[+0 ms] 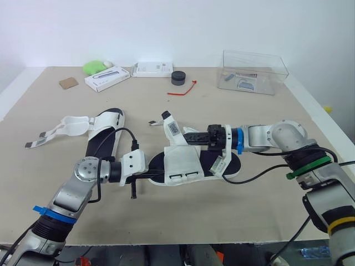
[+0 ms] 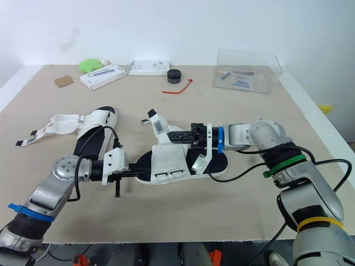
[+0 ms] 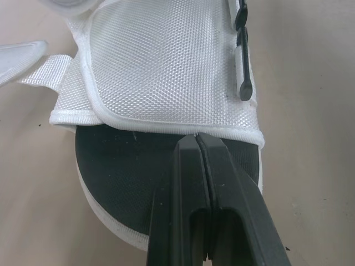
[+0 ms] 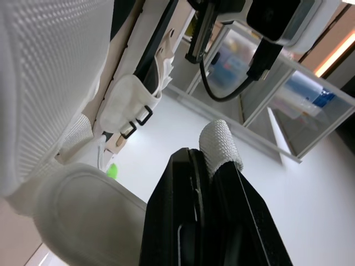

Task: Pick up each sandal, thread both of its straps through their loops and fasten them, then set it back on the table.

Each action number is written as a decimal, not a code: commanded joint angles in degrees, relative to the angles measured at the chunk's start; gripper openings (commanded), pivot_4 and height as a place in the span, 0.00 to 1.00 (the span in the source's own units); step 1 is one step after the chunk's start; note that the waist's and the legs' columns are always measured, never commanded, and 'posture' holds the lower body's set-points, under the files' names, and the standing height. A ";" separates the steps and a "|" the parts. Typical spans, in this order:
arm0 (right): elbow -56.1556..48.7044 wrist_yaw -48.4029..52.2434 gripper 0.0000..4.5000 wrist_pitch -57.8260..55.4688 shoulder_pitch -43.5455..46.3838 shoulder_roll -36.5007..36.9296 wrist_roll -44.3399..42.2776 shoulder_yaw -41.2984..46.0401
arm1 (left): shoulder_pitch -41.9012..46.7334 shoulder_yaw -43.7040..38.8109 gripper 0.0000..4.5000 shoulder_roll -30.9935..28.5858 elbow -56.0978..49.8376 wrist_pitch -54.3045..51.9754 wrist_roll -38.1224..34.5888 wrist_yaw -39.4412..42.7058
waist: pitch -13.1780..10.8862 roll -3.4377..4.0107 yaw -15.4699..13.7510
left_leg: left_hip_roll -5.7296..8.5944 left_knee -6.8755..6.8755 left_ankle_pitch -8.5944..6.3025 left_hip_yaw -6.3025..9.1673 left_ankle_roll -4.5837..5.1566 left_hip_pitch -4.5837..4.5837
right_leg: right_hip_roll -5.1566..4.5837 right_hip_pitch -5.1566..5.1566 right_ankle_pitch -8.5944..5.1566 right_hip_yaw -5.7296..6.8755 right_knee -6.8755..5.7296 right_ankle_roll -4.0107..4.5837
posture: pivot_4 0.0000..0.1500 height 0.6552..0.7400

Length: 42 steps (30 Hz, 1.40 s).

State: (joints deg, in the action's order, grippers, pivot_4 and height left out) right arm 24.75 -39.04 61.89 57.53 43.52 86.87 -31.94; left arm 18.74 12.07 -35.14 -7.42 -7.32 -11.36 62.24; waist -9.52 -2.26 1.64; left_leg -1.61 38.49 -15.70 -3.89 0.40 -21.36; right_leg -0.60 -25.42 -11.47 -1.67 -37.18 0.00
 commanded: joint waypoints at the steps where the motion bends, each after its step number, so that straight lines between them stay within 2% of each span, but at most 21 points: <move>1: 2.57 2.32 0.00 4.48 3.11 0.75 -7.08 -0.77 | 0.22 -0.04 0.00 -0.21 -0.79 0.39 -0.02 0.19 | 0.00 0.00 0.16 | 0.00 0.00 -0.01 -0.01 0.02 0.00 | 0.00 0.00 0.01 0.00 0.00 -0.02 | 1.00 1.00; 5: 7.50 9.43 0.00 12.97 4.64 0.09 -16.15 -2.80 | 0.21 0.12 0.00 -0.08 -0.69 0.44 0.01 0.28 | 0.00 0.00 0.34 | -0.01 -0.02 -0.05 0.01 0.08 0.00 | 0.02 0.00 0.00 0.00 0.04 -0.04 | 1.00 1.00; 10: 9.17 16.60 0.00 17.01 3.64 0.30 -25.89 -2.23 | 0.40 0.23 0.00 0.12 -0.07 0.47 0.07 0.49 | 0.00 0.00 0.49 | -0.01 -0.02 -0.12 -0.01 0.20 -0.02 | 0.01 0.01 -0.02 -0.03 0.08 -0.06 | 1.00 1.00; 18: 5.21 24.40 0.00 18.73 0.26 1.46 -29.00 -1.15 | 0.48 0.22 0.00 0.23 0.29 0.24 0.03 0.95 | 0.00 0.00 0.60 | -0.02 -0.01 -0.13 -0.02 0.22 -0.02 | 0.00 0.02 -0.03 -0.03 0.09 -0.08 | 1.00 1.00; 20: 6.24 27.42 0.00 19.87 0.01 1.36 -32.34 -1.97 | 0.54 0.26 0.00 0.26 0.39 0.22 0.02 1.03 | 0.00 0.00 0.64 | -0.02 -0.01 -0.13 -0.01 0.22 -0.01 | 0.01 0.02 -0.03 -0.03 0.08 -0.08 | 1.00 1.00; 21: 7.36 29.34 0.13 20.37 0.04 1.23 -35.26 -2.72 | 0.54 0.27 0.00 0.24 0.42 0.23 0.01 1.09 | 0.00 0.00 0.67 | -0.02 0.00 -0.13 -0.02 0.22 -0.01 | 0.01 0.02 -0.03 -0.03 0.08 -0.08 | 1.00 1.00; 23: 9.36 33.24 0.23 21.28 0.31 1.05 -40.94 -4.93 | 0.58 0.35 0.00 0.22 0.54 0.25 0.04 1.22 | 0.00 -0.01 0.76 | -0.03 0.00 -0.13 -0.01 0.22 0.01 | 0.02 0.04 -0.03 -0.03 0.08 -0.08 | 1.00 1.00; 25: 9.78 37.13 0.40 21.14 0.14 1.21 -46.05 -6.40 | 0.64 0.43 0.00 0.22 0.69 0.28 0.09 1.32 | 0.01 -0.01 0.84 | -0.03 0.00 -0.13 -0.02 0.22 0.06 | 0.01 0.08 -0.03 -0.04 0.08 -0.08 | 1.00 1.00; 28: 9.75 45.25 0.69 19.94 0.11 3.21 -60.26 -13.13 | 0.61 0.44 0.00 0.15 0.70 0.25 0.08 1.46 | 0.01 -0.01 0.89 | -0.02 0.00 -0.14 -0.04 0.23 0.07 | -0.01 0.09 -0.02 -0.05 0.08 -0.08 | 1.00 1.00; 29: 8.04 48.65 0.79 18.35 -0.15 4.59 -66.52 -15.87 | 0.58 0.44 0.00 0.13 0.69 0.24 0.06 1.48 | 0.01 -0.01 0.87 | -0.02 0.00 -0.14 -0.05 0.23 0.07 | -0.02 0.09 -0.02 -0.06 0.08 -0.09 | 1.00 1.00; 34: -5.98 68.07 0.79 5.37 -3.85 11.91 -92.69 -22.62 | 0.40 0.45 0.00 -0.03 0.64 0.17 -0.04 1.49 | 0.01 0.00 0.82 | -0.05 0.01 -0.19 -0.02 0.33 0.08 | -0.21 0.12 -0.03 -0.03 0.09 -0.09 | 1.00 1.00; 37: -13.94 78.49 0.79 -5.15 -7.75 14.16 -104.88 -20.46 | 0.33 0.44 0.00 -0.11 0.79 0.24 -0.05 1.53 | 0.01 0.00 0.77 | -0.09 0.01 -0.22 0.05 0.37 0.09 | -0.25 0.14 -0.05 0.05 0.09 -0.08 | 1.00 1.00; 42: -30.86 89.73 0.79 -36.55 -12.12 16.96 -127.27 -11.45 | 0.62 0.52 0.00 -0.08 1.65 0.46 0.00 1.80 | 0.01 0.01 0.76 | -0.14 0.07 -0.22 0.09 0.37 0.09 | -0.26 0.15 -0.02 0.13 0.03 -0.03 | 1.00 1.00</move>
State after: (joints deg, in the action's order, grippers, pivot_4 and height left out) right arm -0.32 48.56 34.33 44.48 59.62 -32.11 -48.67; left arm 19.20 12.58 -34.93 -5.56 -7.34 -11.26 63.43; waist -9.52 -2.26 2.39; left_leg -1.76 38.57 -15.91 -3.80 0.77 -21.28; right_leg -0.86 -25.27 -11.47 -1.53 -37.15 -0.01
